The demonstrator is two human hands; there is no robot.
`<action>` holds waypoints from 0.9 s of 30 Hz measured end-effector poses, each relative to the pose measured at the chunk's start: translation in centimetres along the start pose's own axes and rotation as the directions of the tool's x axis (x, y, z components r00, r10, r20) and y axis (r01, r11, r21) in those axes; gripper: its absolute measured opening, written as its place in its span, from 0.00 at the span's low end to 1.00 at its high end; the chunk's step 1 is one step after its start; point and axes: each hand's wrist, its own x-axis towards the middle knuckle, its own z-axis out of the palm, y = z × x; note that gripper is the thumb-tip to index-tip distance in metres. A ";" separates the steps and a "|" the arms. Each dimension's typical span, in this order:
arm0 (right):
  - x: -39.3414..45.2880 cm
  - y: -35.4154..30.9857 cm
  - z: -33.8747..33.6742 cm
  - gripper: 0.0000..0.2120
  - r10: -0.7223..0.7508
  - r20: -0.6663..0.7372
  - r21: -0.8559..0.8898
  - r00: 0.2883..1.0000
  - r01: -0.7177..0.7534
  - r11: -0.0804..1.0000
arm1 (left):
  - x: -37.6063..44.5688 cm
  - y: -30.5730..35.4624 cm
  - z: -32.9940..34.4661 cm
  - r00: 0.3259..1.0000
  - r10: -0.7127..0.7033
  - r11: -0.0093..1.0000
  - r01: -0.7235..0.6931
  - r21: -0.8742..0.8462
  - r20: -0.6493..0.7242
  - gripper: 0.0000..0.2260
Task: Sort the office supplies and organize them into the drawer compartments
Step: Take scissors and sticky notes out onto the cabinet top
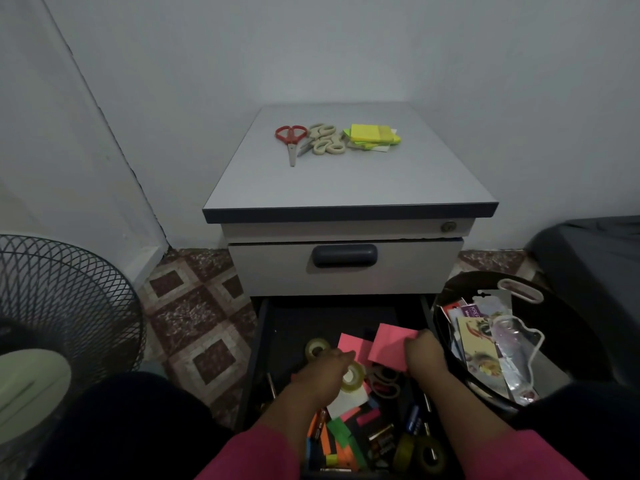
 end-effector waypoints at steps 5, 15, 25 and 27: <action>0.8 0.2 0.7 0.11 0.043 -0.018 0.028 0.999 -0.043 0.999 | 1.4 -0.6 0.0 1.000 0.002 0.998 -0.003 0.061 0.015 0.27; 1.0 0.5 1.4 0.10 0.091 0.005 0.276 0.996 -0.089 0.957 | 2.9 -0.9 0.2 0.999 -0.028 0.991 0.022 0.134 0.039 0.18; 0.4 0.3 1.1 0.13 0.113 0.068 0.354 0.991 -0.130 0.926 | 3.4 0.0 -0.4 0.986 -0.162 0.976 0.154 0.157 0.044 0.12; 0.3 0.2 1.2 0.13 0.108 0.077 0.348 0.991 -0.129 0.928 | 3.5 -0.2 -0.6 0.980 -0.198 0.977 0.196 0.084 0.018 0.12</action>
